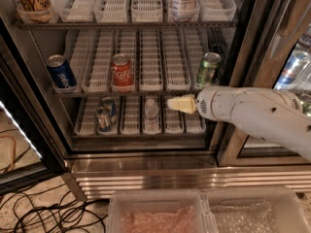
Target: Pick green can from middle shelf of fridge
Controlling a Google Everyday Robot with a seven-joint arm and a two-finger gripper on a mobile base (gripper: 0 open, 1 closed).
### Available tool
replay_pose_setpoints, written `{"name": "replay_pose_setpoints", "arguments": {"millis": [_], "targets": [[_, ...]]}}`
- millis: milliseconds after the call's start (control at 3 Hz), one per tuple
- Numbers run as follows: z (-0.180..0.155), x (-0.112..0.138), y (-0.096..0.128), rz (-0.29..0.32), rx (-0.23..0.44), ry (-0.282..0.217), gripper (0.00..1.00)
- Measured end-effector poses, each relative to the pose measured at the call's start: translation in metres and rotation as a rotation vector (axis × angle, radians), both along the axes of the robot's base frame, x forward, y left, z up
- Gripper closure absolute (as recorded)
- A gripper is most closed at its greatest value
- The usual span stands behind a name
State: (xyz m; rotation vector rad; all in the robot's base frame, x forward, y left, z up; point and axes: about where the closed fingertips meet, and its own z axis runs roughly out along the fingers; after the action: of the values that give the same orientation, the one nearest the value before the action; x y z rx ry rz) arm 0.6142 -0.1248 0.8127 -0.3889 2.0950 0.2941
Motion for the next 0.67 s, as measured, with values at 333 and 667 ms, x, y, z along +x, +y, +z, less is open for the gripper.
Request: {"name": "replay_pose_setpoints", "arguments": {"millis": [333, 667], "targets": [[0.006, 0.003, -0.001, -0.005, 0.002, -0.035, 0.11], [0.010, 0.005, -0.013, -0.031, -0.008, -0.063, 0.14]]}}
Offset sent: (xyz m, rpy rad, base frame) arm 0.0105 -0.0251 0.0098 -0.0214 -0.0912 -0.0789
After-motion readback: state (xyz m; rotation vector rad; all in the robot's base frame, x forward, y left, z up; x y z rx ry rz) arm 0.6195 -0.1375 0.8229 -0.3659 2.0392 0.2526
